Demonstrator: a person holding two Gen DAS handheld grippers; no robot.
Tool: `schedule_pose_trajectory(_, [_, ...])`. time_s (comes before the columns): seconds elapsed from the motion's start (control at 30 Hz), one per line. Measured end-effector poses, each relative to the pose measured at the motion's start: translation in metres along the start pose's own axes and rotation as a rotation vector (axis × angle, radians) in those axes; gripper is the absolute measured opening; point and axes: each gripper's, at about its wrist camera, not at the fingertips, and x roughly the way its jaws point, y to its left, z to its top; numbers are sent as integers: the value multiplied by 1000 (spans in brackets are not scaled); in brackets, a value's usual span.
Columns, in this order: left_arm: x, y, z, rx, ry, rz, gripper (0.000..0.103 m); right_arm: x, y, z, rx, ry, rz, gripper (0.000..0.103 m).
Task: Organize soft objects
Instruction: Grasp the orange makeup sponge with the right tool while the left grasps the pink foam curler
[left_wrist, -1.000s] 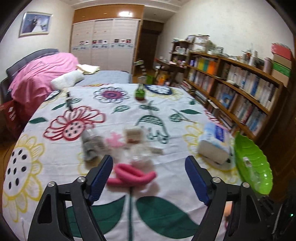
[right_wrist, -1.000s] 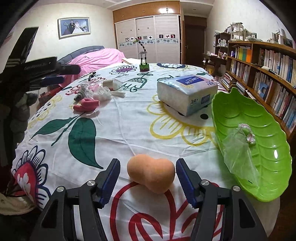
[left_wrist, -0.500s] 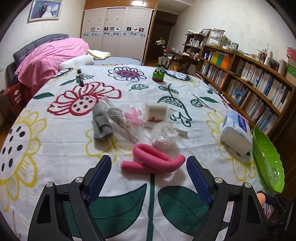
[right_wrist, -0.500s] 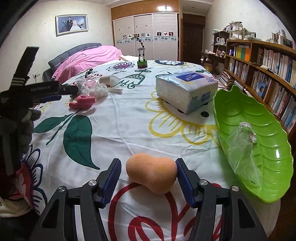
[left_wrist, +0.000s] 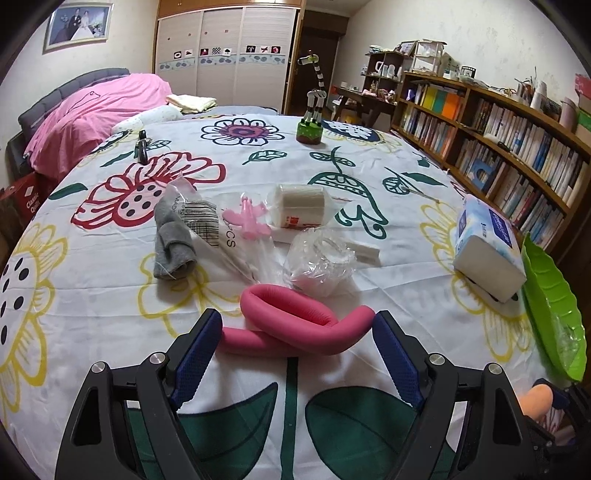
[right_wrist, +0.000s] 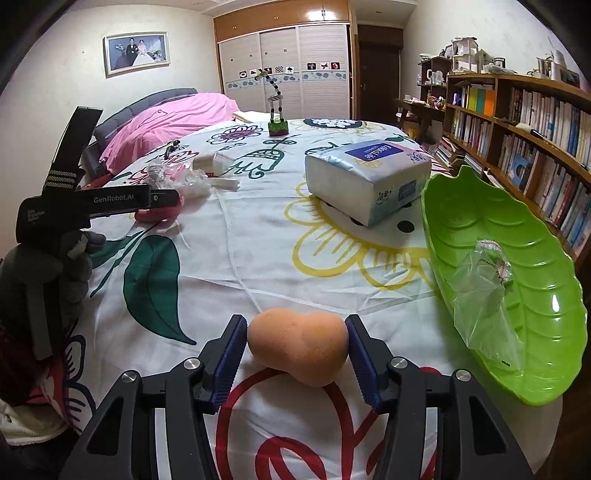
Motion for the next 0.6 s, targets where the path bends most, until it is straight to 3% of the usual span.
schedule_pose_trajectory(0.2, [2,-2,0,15,-6,7,83,1,1,1,9,4,-6,57])
schedule_pose_trajectory(0.3, [2,-3,0,21,-8,0,70,1,2,1,13,5,-6,56])
schedule_pose_trajectory(0.6, [-6,-6,-1,35,-26,-2,60,-2,1,5,24,-4,3,56])
